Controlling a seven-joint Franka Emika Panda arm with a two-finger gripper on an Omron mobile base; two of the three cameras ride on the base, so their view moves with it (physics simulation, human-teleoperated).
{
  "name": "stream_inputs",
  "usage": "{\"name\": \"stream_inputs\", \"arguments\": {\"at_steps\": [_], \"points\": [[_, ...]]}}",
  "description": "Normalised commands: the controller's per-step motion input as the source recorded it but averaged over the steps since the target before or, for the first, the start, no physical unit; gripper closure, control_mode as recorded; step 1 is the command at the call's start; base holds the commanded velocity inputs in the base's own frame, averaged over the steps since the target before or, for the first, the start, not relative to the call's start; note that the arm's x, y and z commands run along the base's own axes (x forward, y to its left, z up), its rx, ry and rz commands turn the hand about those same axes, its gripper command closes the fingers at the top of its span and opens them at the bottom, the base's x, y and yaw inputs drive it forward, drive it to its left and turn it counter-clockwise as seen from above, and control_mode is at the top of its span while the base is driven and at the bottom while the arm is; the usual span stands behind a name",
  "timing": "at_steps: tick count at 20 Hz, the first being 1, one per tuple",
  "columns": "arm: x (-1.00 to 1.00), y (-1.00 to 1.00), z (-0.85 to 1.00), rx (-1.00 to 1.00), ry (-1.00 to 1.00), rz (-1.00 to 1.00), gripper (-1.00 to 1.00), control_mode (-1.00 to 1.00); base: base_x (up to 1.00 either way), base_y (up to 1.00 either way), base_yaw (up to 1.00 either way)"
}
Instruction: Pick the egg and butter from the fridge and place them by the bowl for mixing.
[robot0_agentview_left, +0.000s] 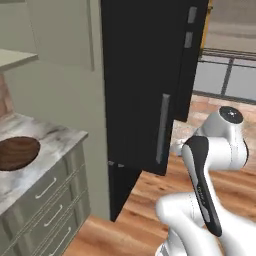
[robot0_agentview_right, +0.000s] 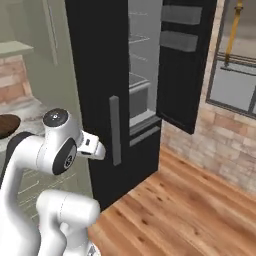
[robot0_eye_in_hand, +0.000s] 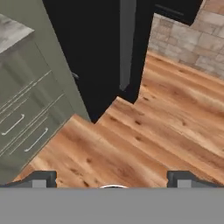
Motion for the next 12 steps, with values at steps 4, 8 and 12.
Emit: {"name": "stream_inputs", "arguments": {"at_steps": [4, 8, 12], "points": [[0.00, 0.00, 0.00, 0.00, 0.00, 0.00, -1.00, 1.00, 0.00, 0.05, -0.98], [0.00, 0.00, 0.00, 0.00, 0.00, 0.00, -1.00, 1.00, 0.00, 0.03, -0.94], [0.00, 0.00, 0.00, 0.00, 0.00, 0.00, -1.00, 1.00, 0.43, 0.00, -0.34]]}}
